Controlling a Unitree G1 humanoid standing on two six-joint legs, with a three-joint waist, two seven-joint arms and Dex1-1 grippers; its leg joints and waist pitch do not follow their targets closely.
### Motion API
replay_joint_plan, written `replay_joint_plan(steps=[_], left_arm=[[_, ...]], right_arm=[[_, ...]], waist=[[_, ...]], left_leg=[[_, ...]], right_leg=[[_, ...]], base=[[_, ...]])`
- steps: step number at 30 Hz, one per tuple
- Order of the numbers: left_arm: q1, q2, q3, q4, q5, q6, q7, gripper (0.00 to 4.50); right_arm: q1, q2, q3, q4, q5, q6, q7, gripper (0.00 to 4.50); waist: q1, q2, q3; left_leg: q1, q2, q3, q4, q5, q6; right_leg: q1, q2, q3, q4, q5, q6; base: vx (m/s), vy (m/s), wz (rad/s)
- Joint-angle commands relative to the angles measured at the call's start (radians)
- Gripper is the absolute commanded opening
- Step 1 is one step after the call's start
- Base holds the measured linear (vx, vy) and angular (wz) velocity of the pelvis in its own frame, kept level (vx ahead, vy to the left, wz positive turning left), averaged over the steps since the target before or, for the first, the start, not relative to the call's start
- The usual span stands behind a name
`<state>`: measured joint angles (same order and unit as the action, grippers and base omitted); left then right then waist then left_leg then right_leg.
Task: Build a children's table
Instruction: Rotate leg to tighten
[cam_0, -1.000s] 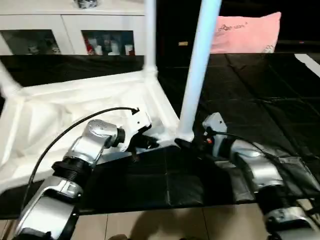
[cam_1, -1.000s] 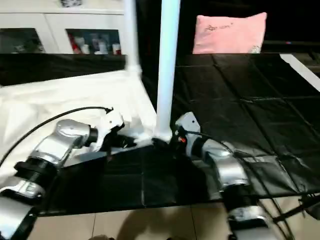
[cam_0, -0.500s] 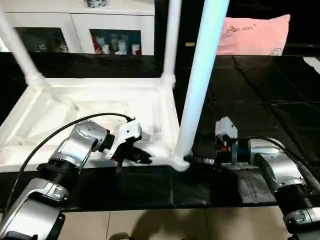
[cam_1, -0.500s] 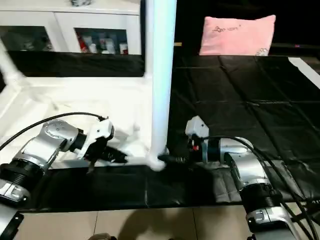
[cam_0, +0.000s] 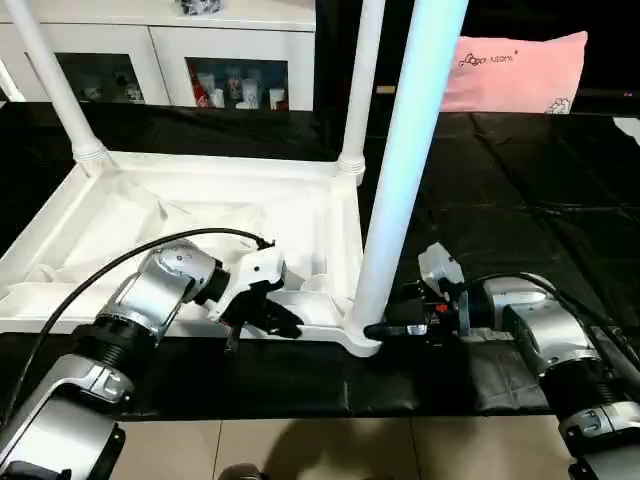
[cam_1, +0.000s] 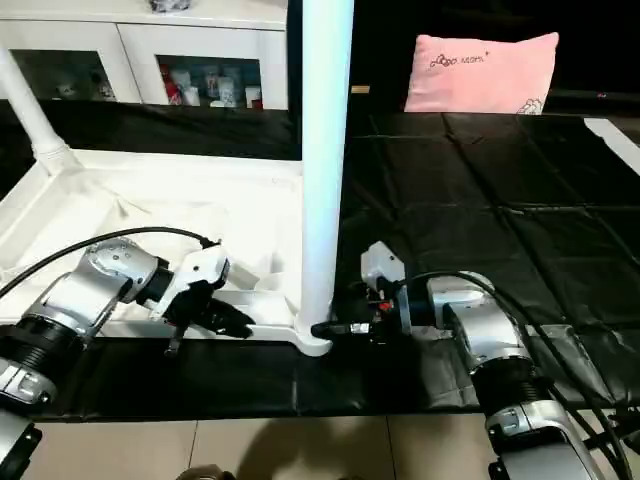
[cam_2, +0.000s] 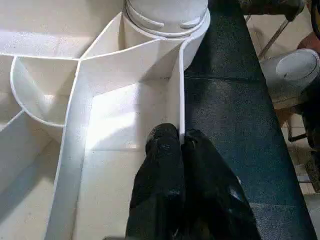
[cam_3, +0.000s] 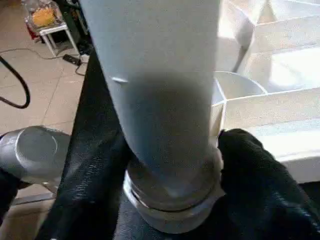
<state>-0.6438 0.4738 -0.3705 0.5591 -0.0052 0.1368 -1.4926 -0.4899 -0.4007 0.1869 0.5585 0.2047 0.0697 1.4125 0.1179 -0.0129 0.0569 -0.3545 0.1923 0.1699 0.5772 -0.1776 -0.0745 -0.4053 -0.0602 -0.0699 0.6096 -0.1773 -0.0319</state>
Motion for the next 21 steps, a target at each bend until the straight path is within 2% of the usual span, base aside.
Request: replay_joint_plan(steps=[1,6,13,18,21], left_arm=[[-0.003,-0.014,-0.046,-0.060,-0.009,-0.011,-0.077,0.00],[-0.002,-0.007,-0.053,-0.062,-0.007,-0.013,-0.084,0.00],[0.005,-0.009,-0.054,-0.060,-0.004,-0.011,-0.074,0.00],[0.009,-0.054,-0.023,-0.042,0.004,0.054,0.061,0.00],[0.005,-0.113,0.007,-0.017,0.006,0.111,0.179,0.00]], right_arm=[[-0.021,0.000,0.002,0.005,0.004,-0.011,0.002,2.57],[-0.023,0.003,0.001,0.012,0.001,-0.028,0.015,2.21],[-0.002,0.002,0.002,-0.007,0.009,-0.026,0.021,2.09],[0.060,0.024,-0.006,-0.068,0.034,0.051,-0.025,2.08],[0.090,0.065,-0.009,-0.069,0.014,0.081,-0.127,2.07]], waist=[[-0.002,-0.004,-0.067],[-0.002,-0.003,-0.068],[-0.003,-0.003,-0.069],[-0.001,-0.002,-0.068],[0.004,-0.001,-0.061]], left_leg=[[0.002,0.039,-0.003,-0.056,-0.174,0.057],[0.002,0.039,-0.003,-0.056,-0.165,0.058],[0.002,0.038,-0.003,-0.055,-0.167,0.058],[0.003,0.039,-0.003,-0.055,-0.164,0.060],[0.011,0.038,-0.003,-0.059,-0.216,0.041]], right_leg=[[0.057,-0.082,0.049,-0.079,-0.274,-0.185],[0.057,-0.080,0.049,-0.076,-0.252,-0.189],[0.058,-0.079,0.048,-0.076,-0.253,-0.190],[0.058,-0.078,0.049,-0.075,-0.238,-0.192],[0.053,-0.080,0.048,-0.089,-0.348,-0.170]], base=[[0.000,0.000,0.00],[0.000,0.000,0.00],[0.000,0.000,0.00],[0.000,0.000,0.00],[0.000,0.000,0.00]])
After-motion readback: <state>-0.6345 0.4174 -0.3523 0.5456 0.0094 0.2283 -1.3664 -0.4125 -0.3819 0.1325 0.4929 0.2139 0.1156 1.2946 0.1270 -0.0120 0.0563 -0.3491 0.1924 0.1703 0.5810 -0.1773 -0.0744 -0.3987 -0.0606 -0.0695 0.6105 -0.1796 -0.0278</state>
